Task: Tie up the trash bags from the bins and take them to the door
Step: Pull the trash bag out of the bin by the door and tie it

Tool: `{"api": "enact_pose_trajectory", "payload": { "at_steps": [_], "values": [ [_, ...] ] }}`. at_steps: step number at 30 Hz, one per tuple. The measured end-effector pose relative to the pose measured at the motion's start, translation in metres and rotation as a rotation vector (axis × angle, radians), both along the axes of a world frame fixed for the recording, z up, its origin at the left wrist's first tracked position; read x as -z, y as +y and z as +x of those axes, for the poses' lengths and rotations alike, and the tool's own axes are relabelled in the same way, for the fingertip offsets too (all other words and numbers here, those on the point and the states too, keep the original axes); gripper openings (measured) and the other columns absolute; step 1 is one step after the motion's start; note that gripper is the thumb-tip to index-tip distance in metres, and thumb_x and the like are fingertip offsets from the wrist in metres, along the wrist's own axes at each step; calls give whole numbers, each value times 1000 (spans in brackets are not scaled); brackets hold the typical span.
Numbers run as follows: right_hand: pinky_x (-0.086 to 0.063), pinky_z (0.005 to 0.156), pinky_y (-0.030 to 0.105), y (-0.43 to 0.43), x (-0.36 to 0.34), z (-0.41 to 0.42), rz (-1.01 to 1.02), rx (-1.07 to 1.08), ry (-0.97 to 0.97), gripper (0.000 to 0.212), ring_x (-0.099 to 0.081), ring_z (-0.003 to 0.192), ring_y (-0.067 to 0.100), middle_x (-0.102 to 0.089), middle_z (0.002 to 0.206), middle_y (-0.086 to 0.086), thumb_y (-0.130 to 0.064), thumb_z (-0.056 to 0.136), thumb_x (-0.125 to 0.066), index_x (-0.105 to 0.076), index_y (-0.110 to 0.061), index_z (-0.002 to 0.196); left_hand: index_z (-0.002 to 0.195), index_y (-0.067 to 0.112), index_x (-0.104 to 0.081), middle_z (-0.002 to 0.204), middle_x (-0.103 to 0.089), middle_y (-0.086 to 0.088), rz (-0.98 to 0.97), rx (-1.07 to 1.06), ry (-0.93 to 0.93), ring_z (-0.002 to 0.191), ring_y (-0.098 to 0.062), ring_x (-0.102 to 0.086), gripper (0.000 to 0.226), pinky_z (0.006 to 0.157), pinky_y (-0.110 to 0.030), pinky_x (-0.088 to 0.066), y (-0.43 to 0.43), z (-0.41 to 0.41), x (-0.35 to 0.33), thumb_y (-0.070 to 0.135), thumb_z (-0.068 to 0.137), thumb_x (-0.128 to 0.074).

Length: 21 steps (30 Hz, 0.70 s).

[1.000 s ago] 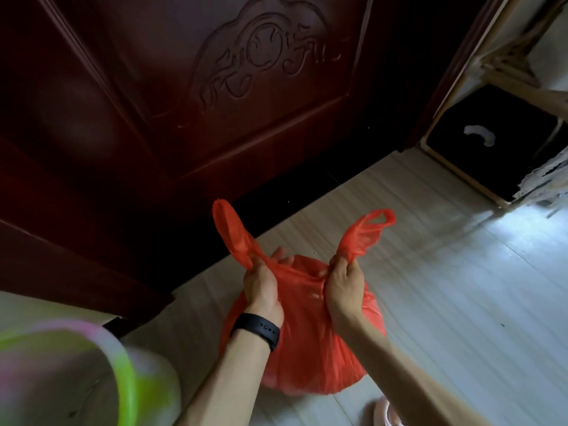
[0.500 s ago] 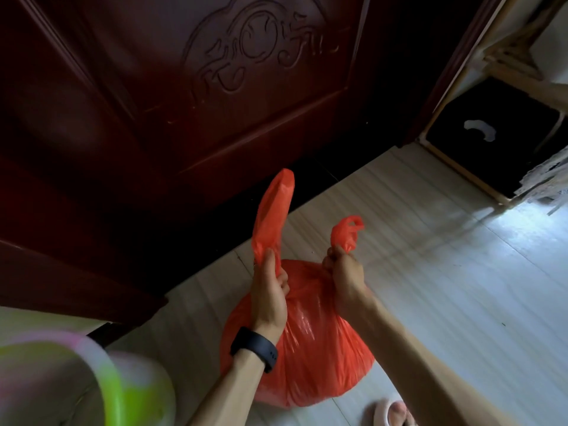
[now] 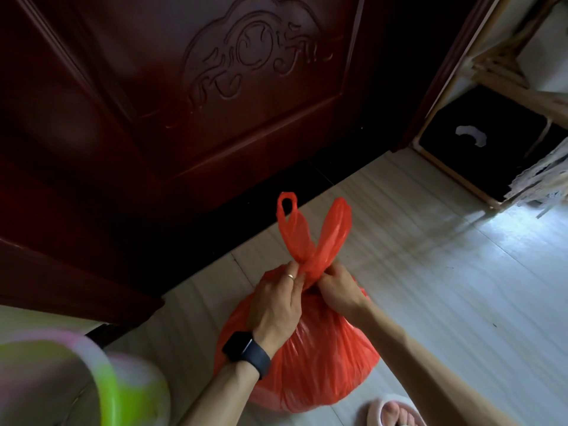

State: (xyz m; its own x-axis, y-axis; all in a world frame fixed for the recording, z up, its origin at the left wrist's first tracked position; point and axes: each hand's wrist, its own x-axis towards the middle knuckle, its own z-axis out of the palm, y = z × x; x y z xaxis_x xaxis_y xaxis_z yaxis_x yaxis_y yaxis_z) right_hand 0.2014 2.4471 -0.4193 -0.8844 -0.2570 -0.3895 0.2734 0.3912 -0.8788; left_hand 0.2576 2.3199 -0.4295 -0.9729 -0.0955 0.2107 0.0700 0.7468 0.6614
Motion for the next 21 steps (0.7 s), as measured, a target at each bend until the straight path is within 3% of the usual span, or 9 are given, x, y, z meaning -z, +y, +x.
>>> {"api": "enact_pose_trajectory", "payload": {
  "at_steps": [3,7,10,13,17,19,21],
  "values": [
    [-54,71,27,6,-3,2,-144,38,-107,32,-67,72,12,-72,71,-2,-3,89,-52,-72,-16,69,108,17,-63,79,-72,0,-193,63,36,73,-18,-67,23,64,-26,-49,0,-5,-2,28,97,-47],
    [-53,67,30,19,-2,7,-512,114,-370,20,-63,71,23,-68,78,12,-23,71,-60,-74,-9,76,107,20,-62,76,-70,2,-336,110,-19,66,-19,-67,19,63,-29,-48,3,-10,5,26,93,-50],
    [-54,73,35,21,3,8,-413,163,-325,43,-69,77,23,-72,83,9,-54,92,-58,-77,-15,88,106,20,-64,75,-68,2,-397,169,37,58,-22,-65,25,64,-33,-50,9,-10,7,28,90,-46],
    [-52,68,37,19,6,3,-326,363,-388,46,-67,67,25,-70,78,12,-54,92,-59,-76,-12,85,103,23,-66,71,-64,3,-430,222,117,55,-21,-63,16,62,-33,-47,17,-5,4,27,90,-57],
    [-52,52,27,28,6,-2,-598,388,-603,39,-64,52,18,-64,61,6,-35,98,-52,-66,-10,70,112,28,-66,92,-75,5,-165,215,-124,83,-12,-68,36,81,-31,-49,10,-1,-3,54,90,-53],
    [-51,53,29,35,4,-2,-722,300,-631,24,-59,49,19,-52,51,4,-24,88,-58,-54,-10,69,97,31,-70,84,-75,6,-18,239,-275,79,-5,-67,24,79,-22,-49,2,-5,-15,51,88,-59],
    [-53,59,33,45,11,-2,-759,200,-619,27,-59,54,25,-50,57,10,-25,78,-72,-50,-10,72,77,34,-69,70,-74,6,169,283,-484,69,1,-67,17,74,-20,-50,-4,-15,-30,39,92,-61]
  ]
}}
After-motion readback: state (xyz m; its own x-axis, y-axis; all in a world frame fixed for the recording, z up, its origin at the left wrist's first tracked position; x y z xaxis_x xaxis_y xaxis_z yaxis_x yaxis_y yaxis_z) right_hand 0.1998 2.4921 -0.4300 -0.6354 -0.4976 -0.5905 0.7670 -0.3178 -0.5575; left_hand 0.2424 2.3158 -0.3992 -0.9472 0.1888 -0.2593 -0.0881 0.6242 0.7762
